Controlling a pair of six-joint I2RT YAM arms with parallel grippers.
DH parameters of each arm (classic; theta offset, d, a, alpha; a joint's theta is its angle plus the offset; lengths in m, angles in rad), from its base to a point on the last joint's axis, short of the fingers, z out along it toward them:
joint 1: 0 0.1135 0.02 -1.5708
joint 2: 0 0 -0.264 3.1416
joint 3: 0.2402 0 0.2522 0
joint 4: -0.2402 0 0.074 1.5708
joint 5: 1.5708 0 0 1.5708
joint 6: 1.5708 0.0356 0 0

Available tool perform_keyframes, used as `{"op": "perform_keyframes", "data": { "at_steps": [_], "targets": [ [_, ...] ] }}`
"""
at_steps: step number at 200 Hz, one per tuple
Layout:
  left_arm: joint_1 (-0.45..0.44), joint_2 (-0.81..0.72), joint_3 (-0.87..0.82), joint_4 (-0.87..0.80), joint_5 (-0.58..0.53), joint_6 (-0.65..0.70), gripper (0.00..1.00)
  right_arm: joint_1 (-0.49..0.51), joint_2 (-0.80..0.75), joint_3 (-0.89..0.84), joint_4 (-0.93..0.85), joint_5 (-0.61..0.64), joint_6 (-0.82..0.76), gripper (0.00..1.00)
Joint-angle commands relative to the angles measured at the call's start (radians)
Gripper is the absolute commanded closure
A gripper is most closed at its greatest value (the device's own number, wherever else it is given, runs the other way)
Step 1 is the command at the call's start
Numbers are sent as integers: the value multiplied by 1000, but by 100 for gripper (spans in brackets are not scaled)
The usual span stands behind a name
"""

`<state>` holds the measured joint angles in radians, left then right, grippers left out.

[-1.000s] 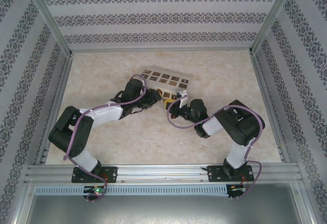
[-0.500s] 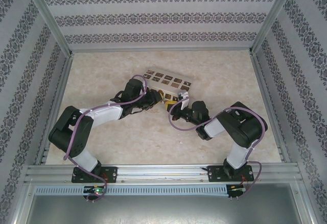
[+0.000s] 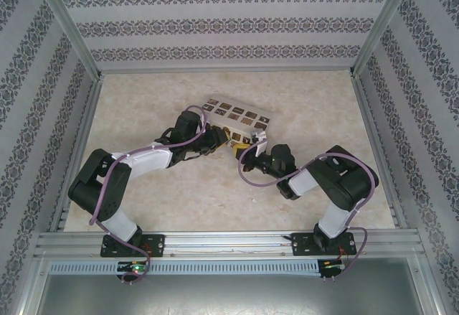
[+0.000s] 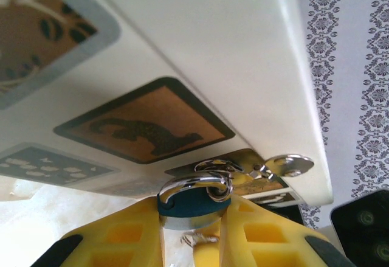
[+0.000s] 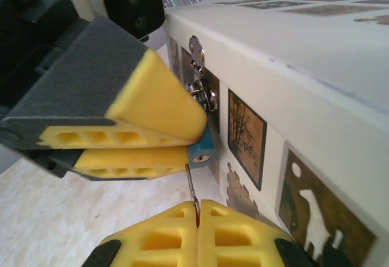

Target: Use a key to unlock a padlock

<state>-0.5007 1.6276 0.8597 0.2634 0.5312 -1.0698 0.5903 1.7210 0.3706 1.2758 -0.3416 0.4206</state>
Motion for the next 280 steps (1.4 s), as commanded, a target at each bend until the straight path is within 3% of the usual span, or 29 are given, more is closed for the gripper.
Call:
{"op": "perform_keyframes", "data": {
  "at_steps": [1,280],
  "targets": [
    [10,3,11,7,33,21,77,10,-49,-21,24,37,-6,100],
    [11,0,31,-6,42,21,78,23,0,43,-142,143,-34,100]
  ]
}}
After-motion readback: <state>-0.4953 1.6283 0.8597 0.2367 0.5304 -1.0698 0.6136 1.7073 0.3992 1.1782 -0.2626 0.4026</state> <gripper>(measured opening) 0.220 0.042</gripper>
